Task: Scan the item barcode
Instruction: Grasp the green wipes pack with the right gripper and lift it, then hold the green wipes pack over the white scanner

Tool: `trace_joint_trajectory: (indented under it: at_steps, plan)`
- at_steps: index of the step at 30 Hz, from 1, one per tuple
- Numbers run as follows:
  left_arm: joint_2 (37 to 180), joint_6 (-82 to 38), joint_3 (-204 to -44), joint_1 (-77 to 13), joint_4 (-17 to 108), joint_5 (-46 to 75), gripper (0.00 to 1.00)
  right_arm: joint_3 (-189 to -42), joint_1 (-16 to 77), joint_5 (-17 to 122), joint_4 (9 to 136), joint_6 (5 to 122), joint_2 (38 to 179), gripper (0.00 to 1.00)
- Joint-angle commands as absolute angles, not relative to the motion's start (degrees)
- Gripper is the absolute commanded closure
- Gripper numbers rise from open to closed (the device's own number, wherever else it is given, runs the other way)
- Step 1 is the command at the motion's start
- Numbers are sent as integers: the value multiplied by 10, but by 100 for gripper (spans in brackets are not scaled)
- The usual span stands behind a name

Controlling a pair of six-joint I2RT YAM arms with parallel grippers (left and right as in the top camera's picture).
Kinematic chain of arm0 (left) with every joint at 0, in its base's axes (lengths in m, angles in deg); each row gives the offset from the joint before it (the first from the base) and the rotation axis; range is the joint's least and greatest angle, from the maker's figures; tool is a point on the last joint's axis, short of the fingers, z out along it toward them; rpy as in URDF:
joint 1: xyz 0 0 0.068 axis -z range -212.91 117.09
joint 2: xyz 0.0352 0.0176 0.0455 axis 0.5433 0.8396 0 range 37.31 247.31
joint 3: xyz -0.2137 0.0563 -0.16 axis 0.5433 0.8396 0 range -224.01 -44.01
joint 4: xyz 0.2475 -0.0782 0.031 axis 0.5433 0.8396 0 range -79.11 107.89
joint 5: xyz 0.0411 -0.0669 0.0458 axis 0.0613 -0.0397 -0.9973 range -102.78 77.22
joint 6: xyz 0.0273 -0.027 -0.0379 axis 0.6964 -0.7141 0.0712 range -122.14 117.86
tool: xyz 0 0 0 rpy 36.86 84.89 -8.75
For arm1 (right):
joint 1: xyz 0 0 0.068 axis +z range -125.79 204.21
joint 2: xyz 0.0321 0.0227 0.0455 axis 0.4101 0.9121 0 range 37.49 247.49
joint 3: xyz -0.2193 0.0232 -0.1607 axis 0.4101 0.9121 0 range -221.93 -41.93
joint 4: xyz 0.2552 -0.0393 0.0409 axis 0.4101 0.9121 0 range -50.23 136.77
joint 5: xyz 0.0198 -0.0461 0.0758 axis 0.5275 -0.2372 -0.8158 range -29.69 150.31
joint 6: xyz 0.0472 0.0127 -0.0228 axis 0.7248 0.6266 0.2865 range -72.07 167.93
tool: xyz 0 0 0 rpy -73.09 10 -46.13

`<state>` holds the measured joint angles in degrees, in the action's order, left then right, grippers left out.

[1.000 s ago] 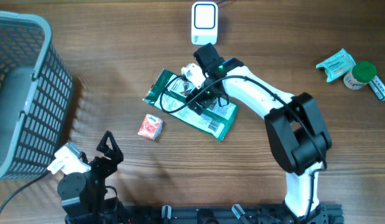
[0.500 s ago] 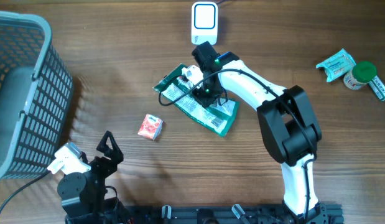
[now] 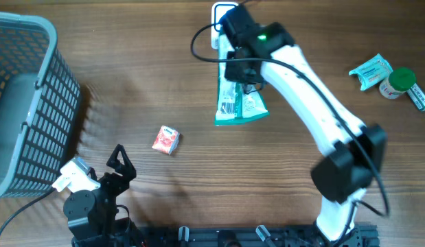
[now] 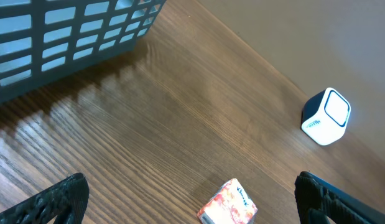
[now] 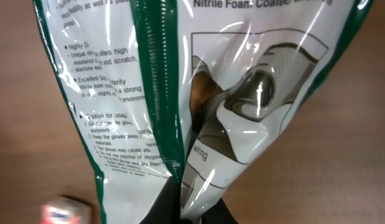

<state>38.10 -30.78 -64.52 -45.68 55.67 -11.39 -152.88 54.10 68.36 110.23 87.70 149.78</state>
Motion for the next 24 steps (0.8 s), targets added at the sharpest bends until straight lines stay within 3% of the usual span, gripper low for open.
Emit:
trace_joint_trajectory:
  at_steps: [1, 14, 18, 24]
  plan:
    - [378, -311, -645, -458, 555, -118, 0, -1542, 539, 754, 1109, 1021, 1437, 96]
    - [378, -311, -645, -458, 555, -118, 0, -1542, 539, 752, 1085, 1005, 1376, 96]
    - [378, -311, -645, -458, 555, -118, 0, -1540, 540, 832, 939, 773, 1378, 96]
    - [378, -311, -645, -458, 555, -118, 0, -1540, 560, 968, 743, 530, 1395, 96]
